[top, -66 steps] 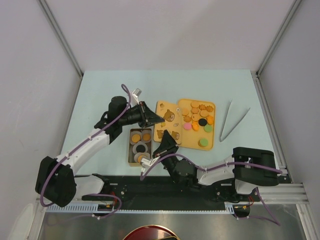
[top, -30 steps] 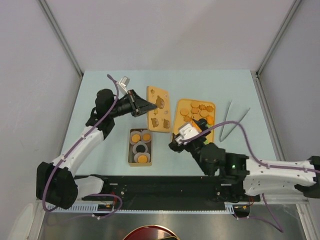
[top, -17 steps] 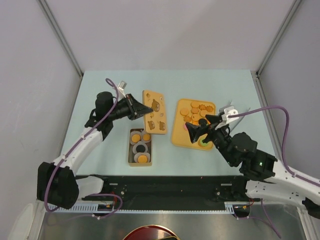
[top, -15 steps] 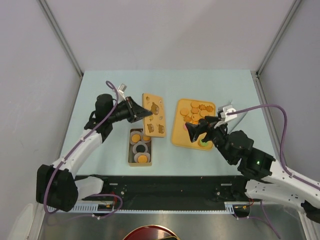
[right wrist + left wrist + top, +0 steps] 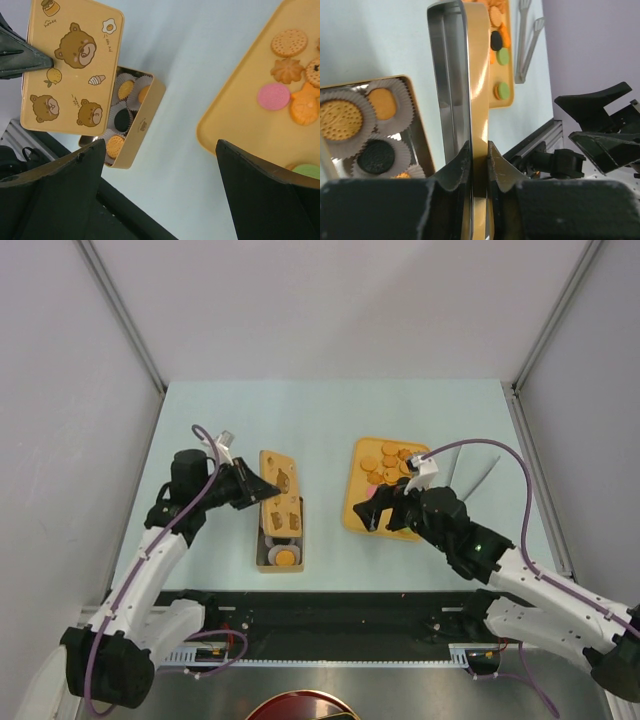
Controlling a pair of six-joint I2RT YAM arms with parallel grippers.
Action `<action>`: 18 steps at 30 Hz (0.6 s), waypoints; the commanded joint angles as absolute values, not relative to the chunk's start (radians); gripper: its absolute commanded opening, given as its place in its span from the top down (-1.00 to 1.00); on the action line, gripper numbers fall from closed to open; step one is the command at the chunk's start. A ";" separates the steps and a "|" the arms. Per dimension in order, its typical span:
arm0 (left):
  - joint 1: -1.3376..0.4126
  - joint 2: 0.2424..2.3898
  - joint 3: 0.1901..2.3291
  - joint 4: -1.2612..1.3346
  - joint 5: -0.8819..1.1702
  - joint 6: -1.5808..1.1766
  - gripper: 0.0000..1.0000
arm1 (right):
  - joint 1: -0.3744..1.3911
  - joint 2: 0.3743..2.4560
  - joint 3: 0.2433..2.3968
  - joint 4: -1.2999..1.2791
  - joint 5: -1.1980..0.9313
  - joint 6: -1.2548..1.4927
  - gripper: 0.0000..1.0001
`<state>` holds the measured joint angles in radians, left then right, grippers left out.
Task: Pack the cookies
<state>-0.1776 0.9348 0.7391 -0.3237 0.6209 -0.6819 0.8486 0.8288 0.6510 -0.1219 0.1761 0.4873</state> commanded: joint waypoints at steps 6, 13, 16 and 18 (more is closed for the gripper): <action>-0.109 0.842 0.669 -0.387 0.557 -0.583 0.64 | 0.770 0.985 0.598 0.129 -0.066 0.615 -0.91; -0.075 0.824 0.598 -0.361 0.566 -0.589 0.67 | 0.767 1.192 0.635 0.268 -0.147 0.652 -0.83; -0.060 0.796 0.580 -0.324 0.615 -0.612 0.68 | 0.784 1.296 0.681 0.282 -0.158 0.649 -0.77; -0.057 0.770 0.569 -0.284 0.640 -0.633 0.68 | 0.793 1.345 0.715 0.288 -0.155 0.643 -0.76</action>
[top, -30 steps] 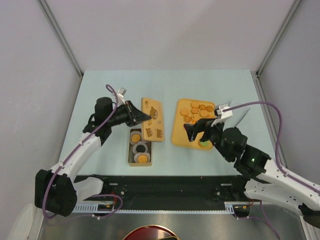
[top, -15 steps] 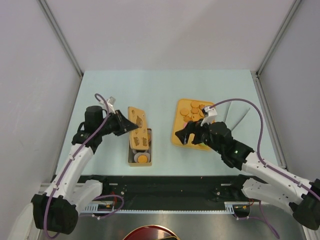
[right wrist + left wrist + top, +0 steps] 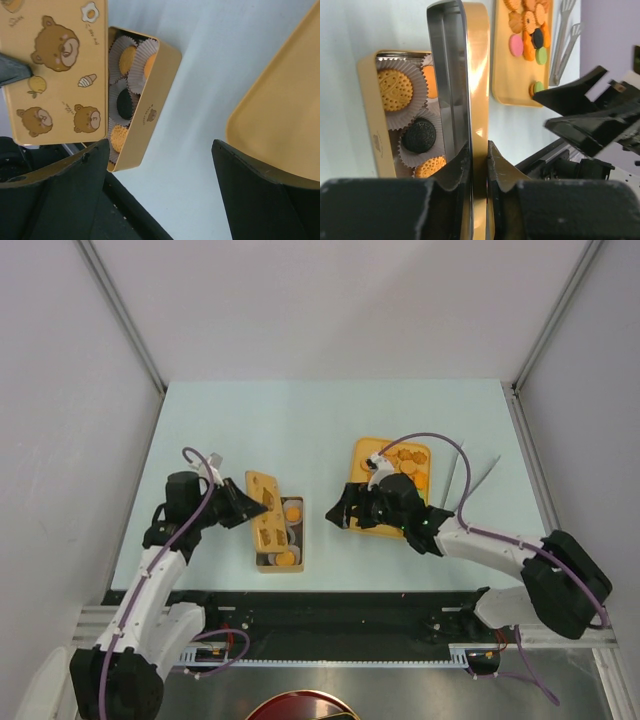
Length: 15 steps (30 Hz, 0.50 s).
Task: Pack the cookies
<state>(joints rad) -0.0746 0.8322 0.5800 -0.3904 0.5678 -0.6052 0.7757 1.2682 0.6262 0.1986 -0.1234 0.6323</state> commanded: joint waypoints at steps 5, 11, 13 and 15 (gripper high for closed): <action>-0.054 0.701 0.560 -0.210 0.718 -0.687 0.67 | 0.813 1.457 0.770 0.262 -0.092 0.630 -0.72; -0.054 0.692 0.514 -0.057 0.816 -0.798 0.68 | 0.795 1.488 0.795 0.209 -0.087 0.615 -0.71; -0.054 0.698 0.518 -0.066 0.821 -0.801 0.68 | 0.805 1.506 0.821 0.199 -0.104 0.617 -0.71; -0.054 0.698 0.529 -0.080 0.818 -0.795 0.69 | 0.831 1.551 0.850 0.186 -0.107 0.611 -0.71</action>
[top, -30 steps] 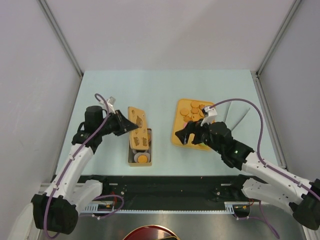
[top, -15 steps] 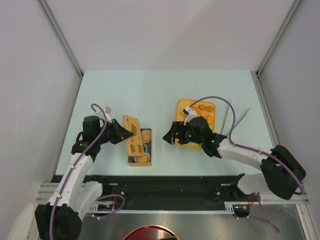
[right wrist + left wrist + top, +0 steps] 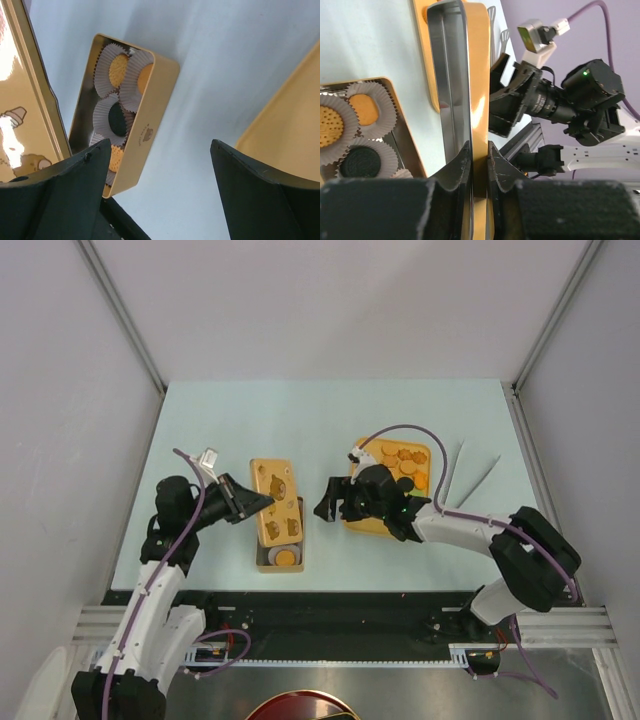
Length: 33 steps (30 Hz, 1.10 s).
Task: Pack the cookies
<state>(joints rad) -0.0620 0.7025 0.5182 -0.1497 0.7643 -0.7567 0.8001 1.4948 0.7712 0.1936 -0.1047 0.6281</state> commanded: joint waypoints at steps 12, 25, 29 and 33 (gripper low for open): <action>-0.064 0.673 0.532 -0.173 0.776 -0.755 0.71 | 0.896 1.795 1.061 0.115 -0.097 0.606 -0.56; -0.066 0.680 0.526 -0.170 0.772 -0.756 0.70 | 0.885 1.853 1.094 0.048 -0.048 0.577 -0.12; -0.064 0.683 0.525 -0.167 0.772 -0.756 0.71 | 0.876 1.856 1.094 0.045 -0.032 0.571 0.03; -0.064 0.684 0.523 -0.166 0.770 -0.756 0.70 | 0.871 1.848 1.094 0.038 -0.021 0.565 0.20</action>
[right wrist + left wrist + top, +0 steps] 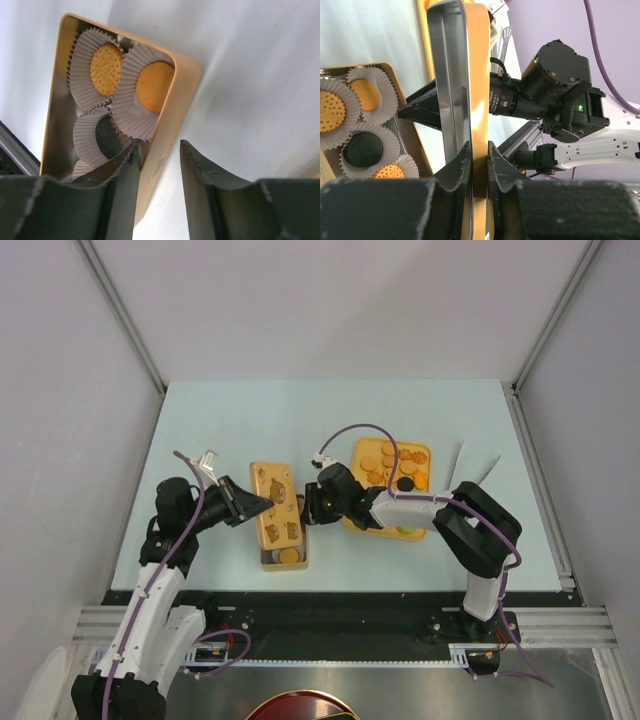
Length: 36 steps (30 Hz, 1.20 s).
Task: Pack the cookies
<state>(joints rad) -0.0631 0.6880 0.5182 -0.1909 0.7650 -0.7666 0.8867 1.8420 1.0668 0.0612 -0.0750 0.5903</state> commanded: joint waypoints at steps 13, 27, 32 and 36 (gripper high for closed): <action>-0.064 0.695 0.502 -0.146 0.758 -0.753 0.69 | 0.805 1.775 1.043 0.006 0.028 0.538 0.42; -0.064 0.726 0.311 0.342 0.787 -1.009 0.73 | 0.739 1.697 0.956 0.023 0.009 0.522 0.32; -0.064 0.749 0.247 0.598 0.788 -1.133 0.74 | 0.739 1.677 0.979 0.025 -0.028 0.528 -0.22; -0.063 0.817 0.213 0.731 0.793 -1.204 0.78 | 0.739 1.654 1.023 -0.027 -0.032 0.515 -0.54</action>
<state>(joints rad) -0.0631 0.7685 0.2405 0.4789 0.7677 -1.0927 0.7383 1.7126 0.9638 0.0078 -0.0265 0.5358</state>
